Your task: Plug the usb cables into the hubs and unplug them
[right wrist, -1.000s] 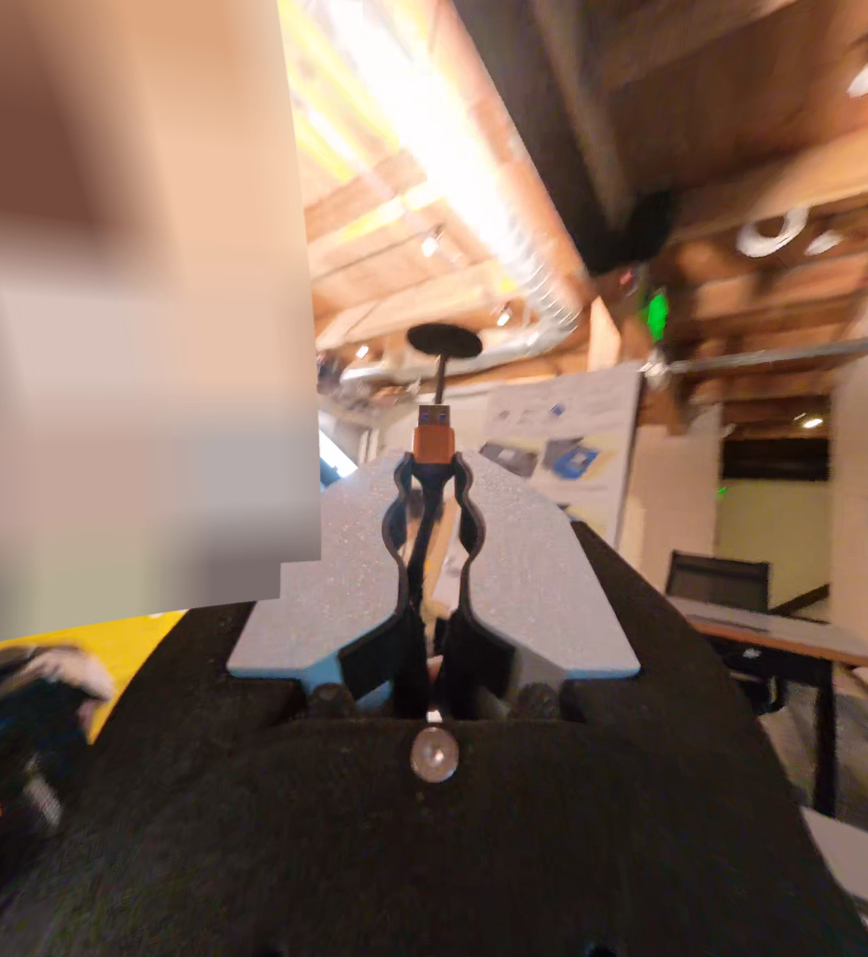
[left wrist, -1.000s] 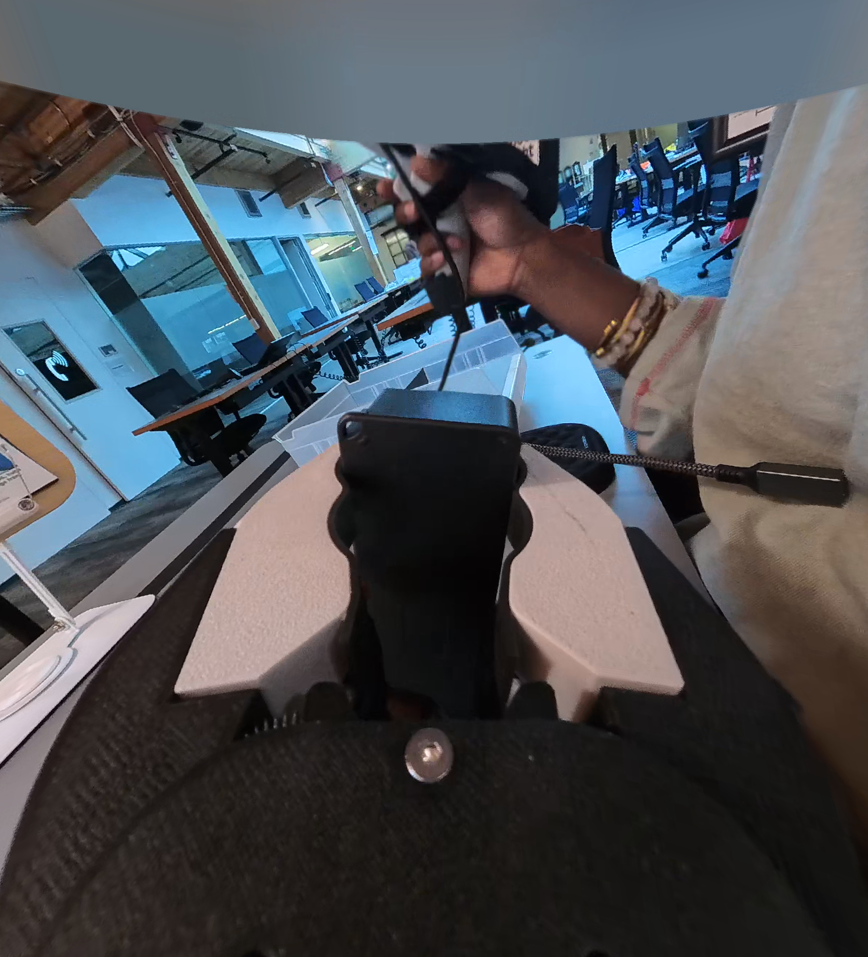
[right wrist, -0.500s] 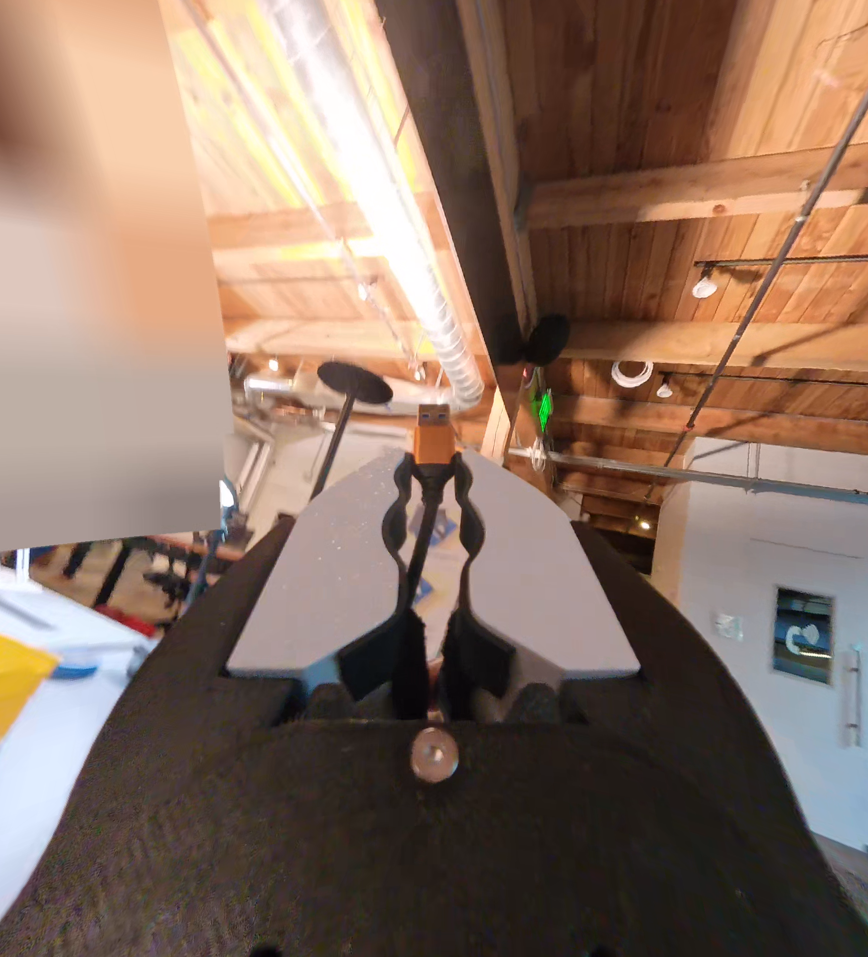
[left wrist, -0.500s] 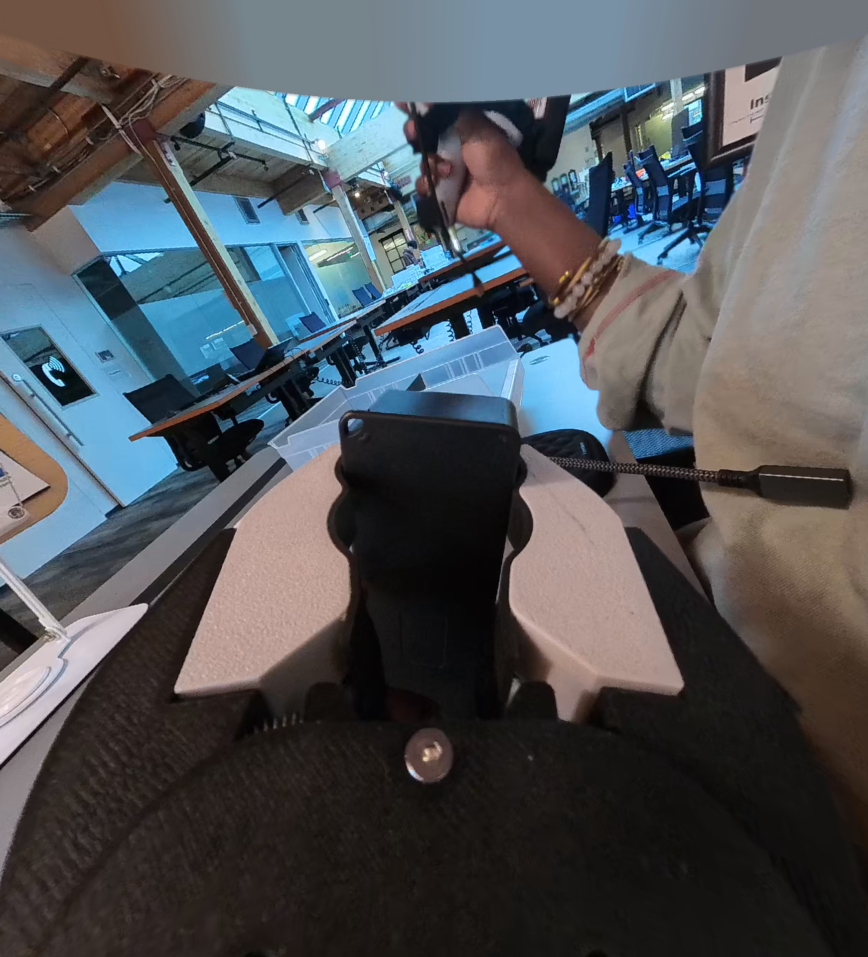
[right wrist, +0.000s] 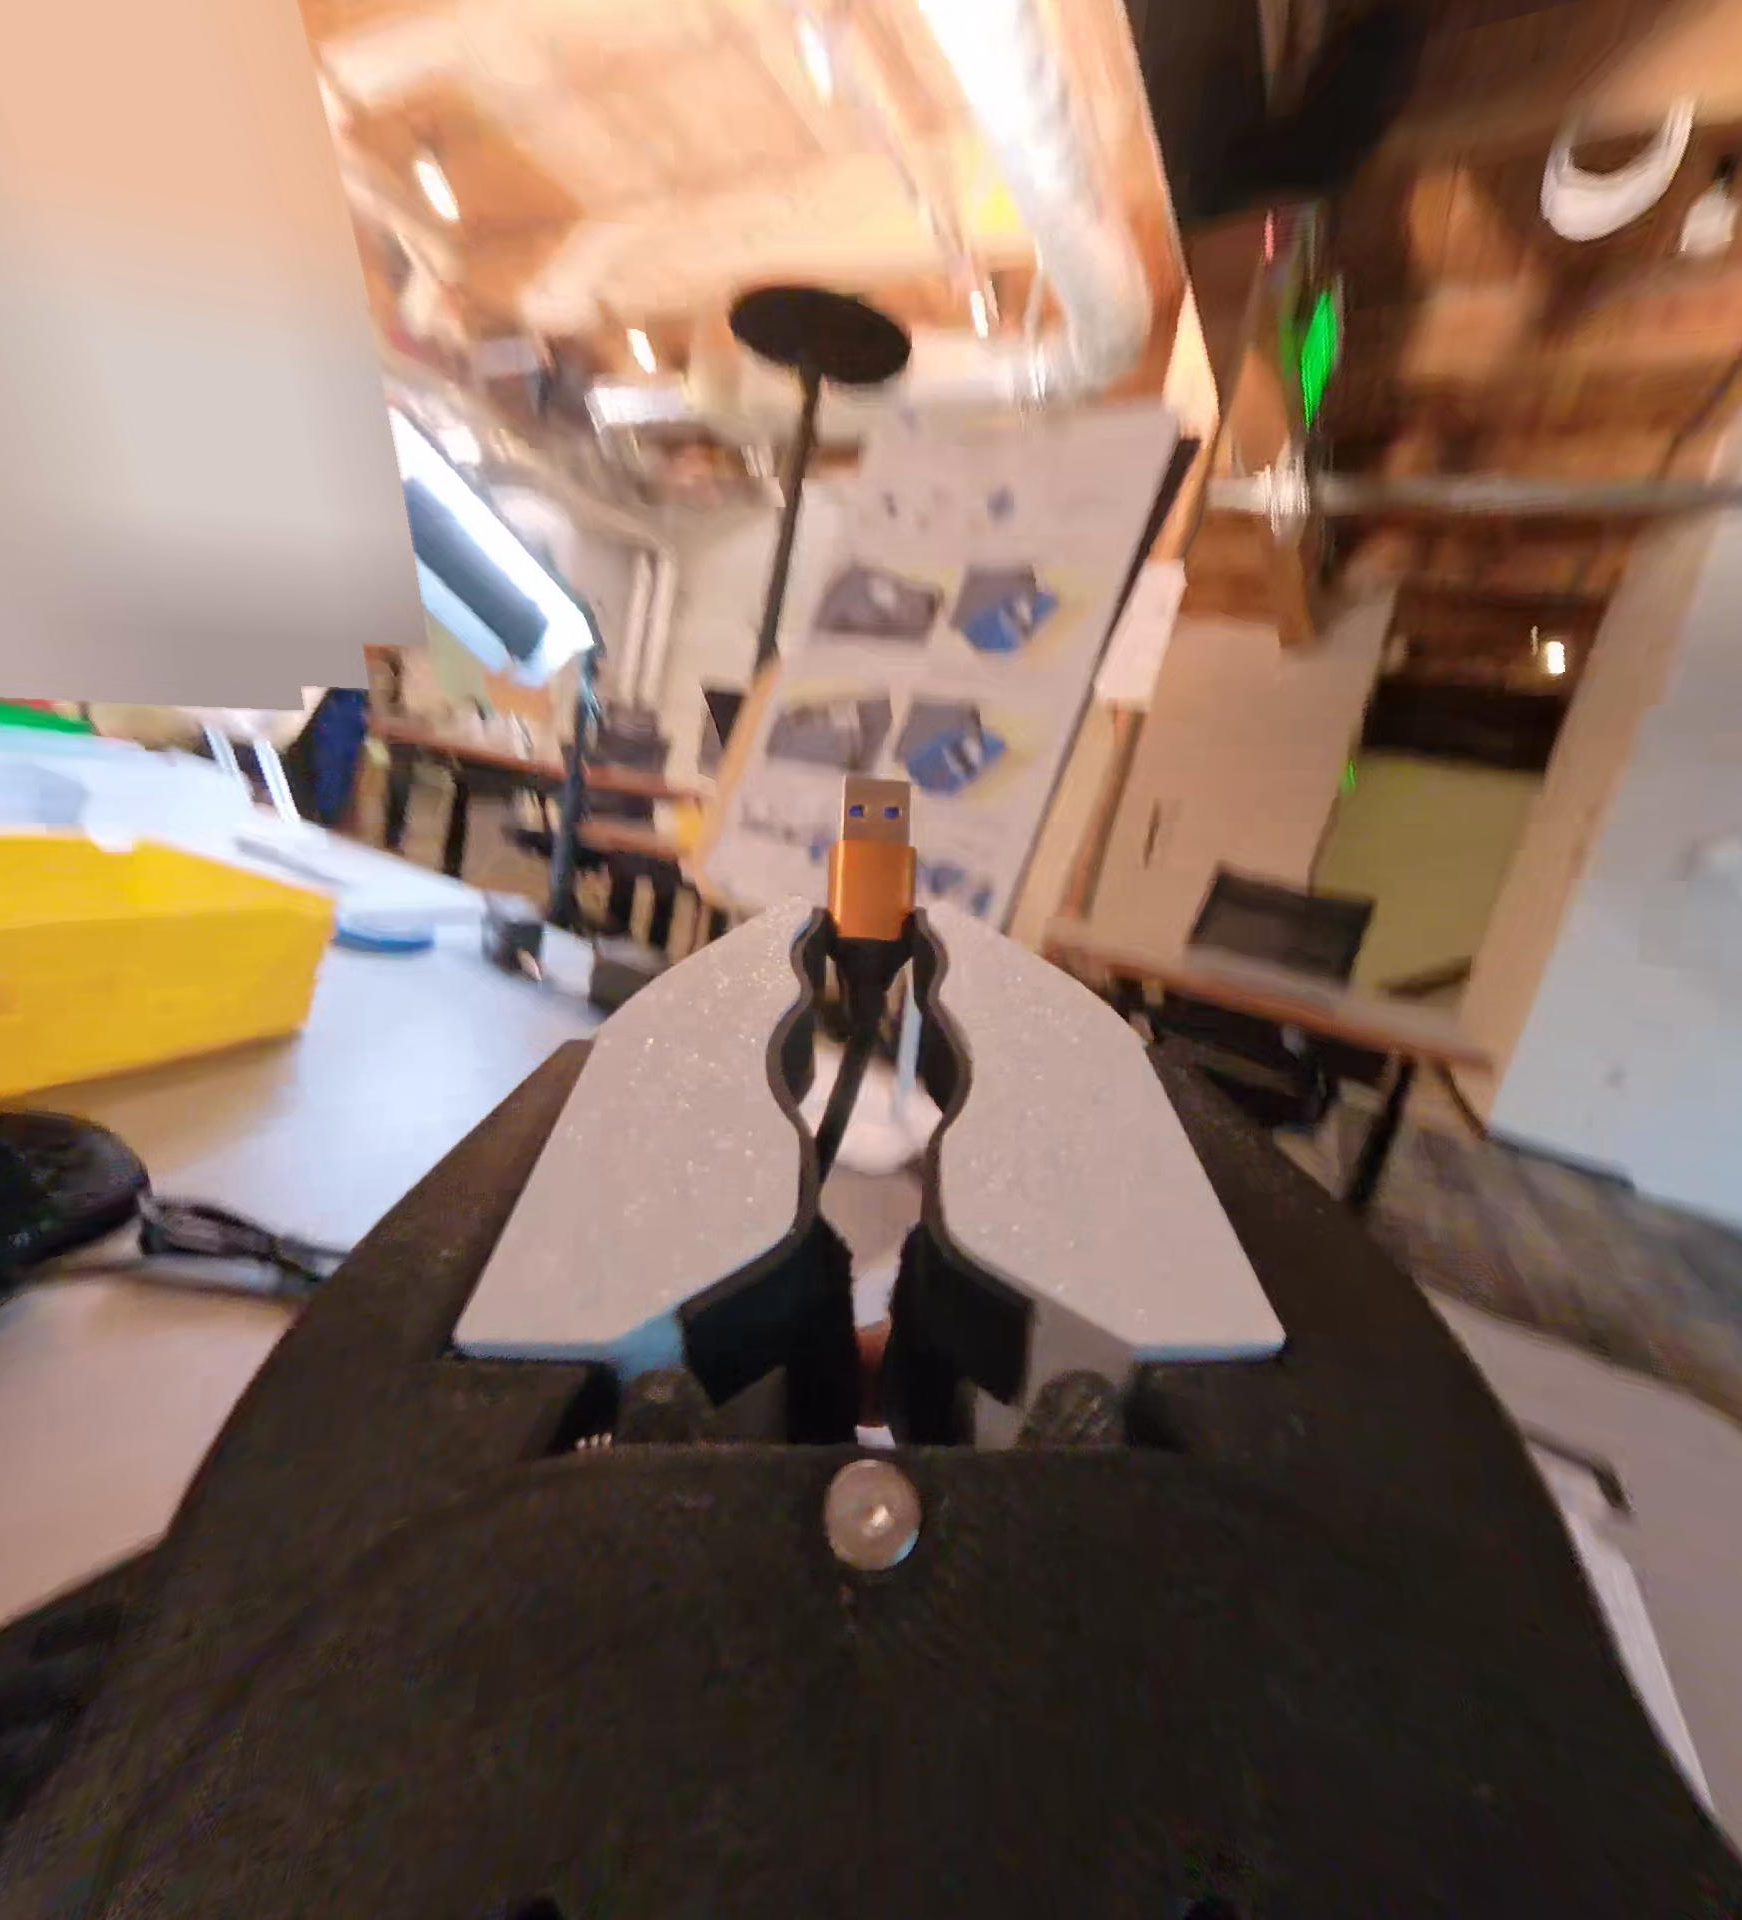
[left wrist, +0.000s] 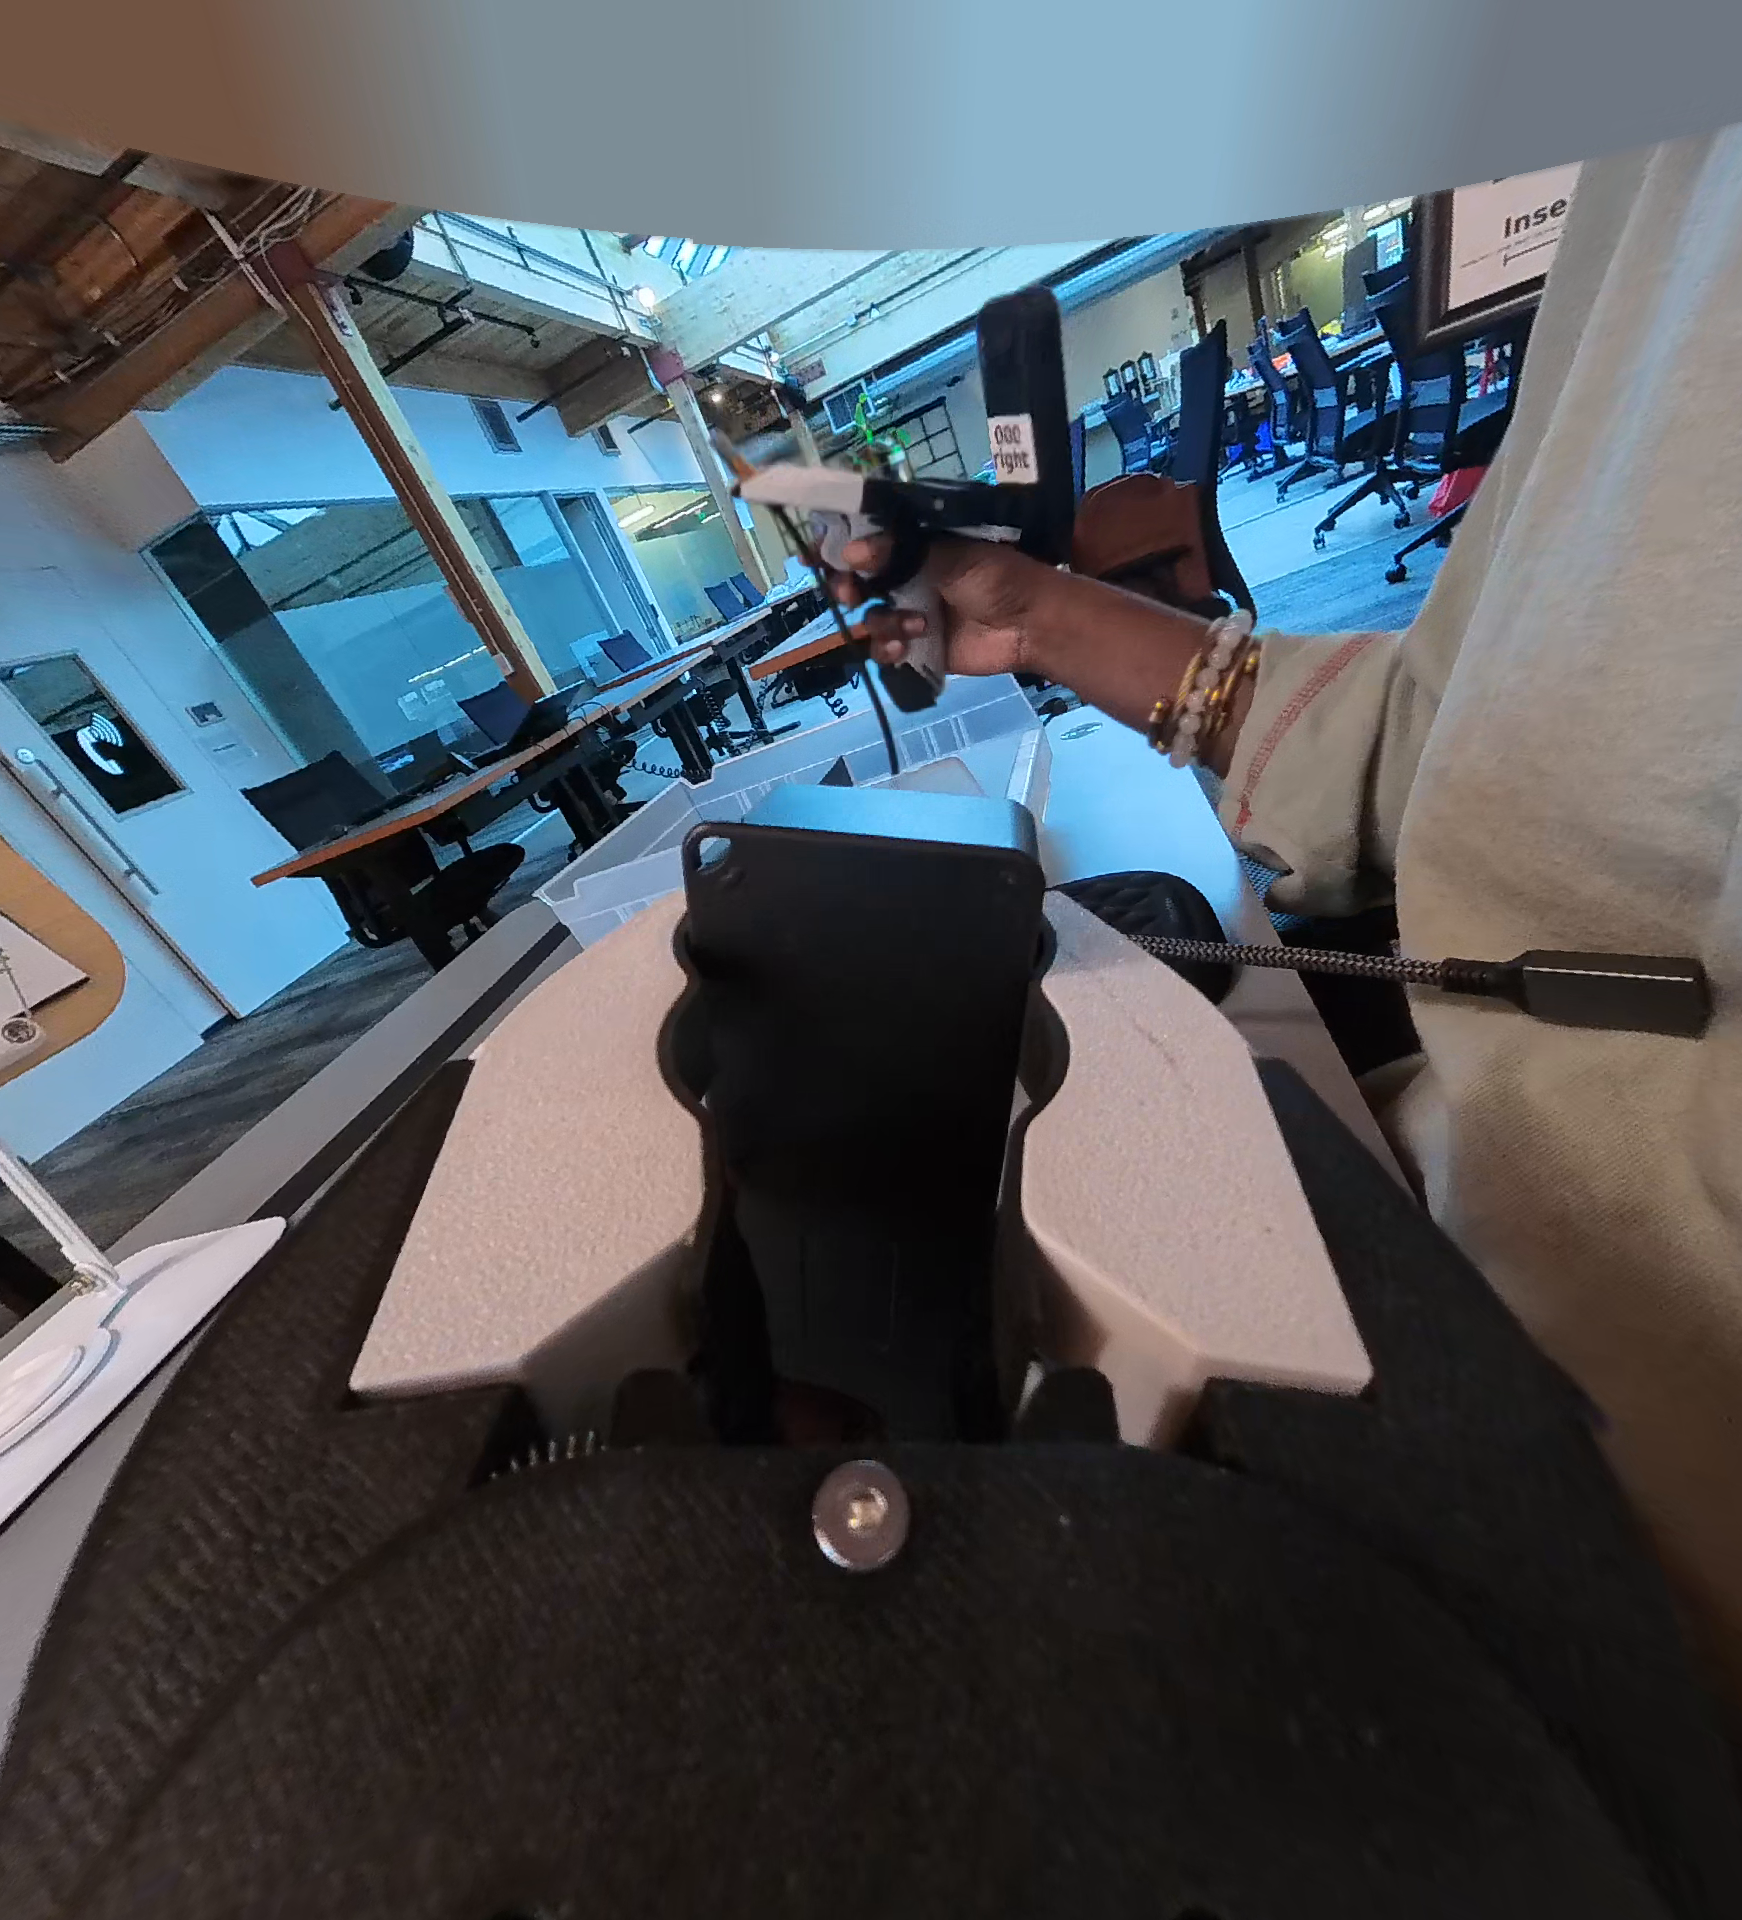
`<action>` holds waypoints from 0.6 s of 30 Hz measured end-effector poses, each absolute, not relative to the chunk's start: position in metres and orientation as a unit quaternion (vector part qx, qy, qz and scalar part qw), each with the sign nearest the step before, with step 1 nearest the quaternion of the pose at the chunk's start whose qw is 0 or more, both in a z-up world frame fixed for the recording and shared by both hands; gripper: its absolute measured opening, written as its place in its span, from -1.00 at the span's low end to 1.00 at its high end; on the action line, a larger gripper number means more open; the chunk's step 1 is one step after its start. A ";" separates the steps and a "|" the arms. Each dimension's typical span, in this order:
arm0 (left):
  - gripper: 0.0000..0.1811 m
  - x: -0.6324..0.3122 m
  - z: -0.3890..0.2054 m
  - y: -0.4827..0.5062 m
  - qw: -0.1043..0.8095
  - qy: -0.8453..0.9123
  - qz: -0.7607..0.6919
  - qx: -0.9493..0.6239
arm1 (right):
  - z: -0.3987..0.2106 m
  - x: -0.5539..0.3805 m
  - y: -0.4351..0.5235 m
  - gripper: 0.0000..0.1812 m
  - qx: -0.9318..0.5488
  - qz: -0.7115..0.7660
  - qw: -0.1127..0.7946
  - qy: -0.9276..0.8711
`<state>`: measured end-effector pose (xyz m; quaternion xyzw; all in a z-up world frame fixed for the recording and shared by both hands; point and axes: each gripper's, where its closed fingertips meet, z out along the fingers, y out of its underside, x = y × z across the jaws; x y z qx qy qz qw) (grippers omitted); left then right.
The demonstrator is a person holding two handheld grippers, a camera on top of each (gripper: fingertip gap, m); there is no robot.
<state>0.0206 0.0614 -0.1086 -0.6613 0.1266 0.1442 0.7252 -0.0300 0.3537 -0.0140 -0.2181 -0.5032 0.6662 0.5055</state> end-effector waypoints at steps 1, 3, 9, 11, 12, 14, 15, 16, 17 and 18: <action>-0.35 0.020 -0.108 0.061 0.726 0.126 0.144 -0.661 | -0.026 -0.035 0.357 -0.84 -0.251 0.637 0.501 -0.529; -0.35 0.020 -0.108 0.061 0.727 0.124 0.143 -0.660 | -0.063 -0.043 0.362 -0.83 -0.314 0.546 0.483 -0.609; -0.36 0.020 -0.107 0.061 0.731 0.123 0.140 -0.656 | -0.183 -0.022 0.413 -0.80 -0.477 0.171 0.374 -0.777; -0.36 0.020 -0.108 0.062 0.730 0.123 0.141 -0.657 | -0.202 -0.011 0.433 -0.63 -0.526 0.089 0.343 -0.773; -0.36 0.020 -0.108 0.062 0.729 0.123 0.142 -0.658 | -0.203 -0.009 0.441 -0.54 -0.544 0.069 0.342 -0.763; -0.36 0.019 -0.108 0.061 0.728 0.122 0.143 -0.659 | -0.194 -0.010 0.448 -0.41 -0.564 0.071 0.364 -0.738; -0.36 0.019 -0.108 0.061 0.729 0.121 0.143 -0.659 | -0.185 -0.012 0.449 -0.33 -0.566 0.080 0.383 -0.725; -0.36 0.019 -0.108 0.061 0.729 0.120 0.143 -0.658 | -0.173 -0.014 0.450 -0.25 -0.562 0.088 0.408 -0.714; -0.36 0.019 -0.107 0.060 0.730 0.120 0.143 -0.658 | -0.160 -0.016 0.450 -0.15 -0.552 0.092 0.437 -0.704; -0.36 0.018 -0.107 0.060 0.731 0.119 0.142 -0.657 | -0.146 -0.018 0.451 -0.08 -0.537 0.092 0.470 -0.694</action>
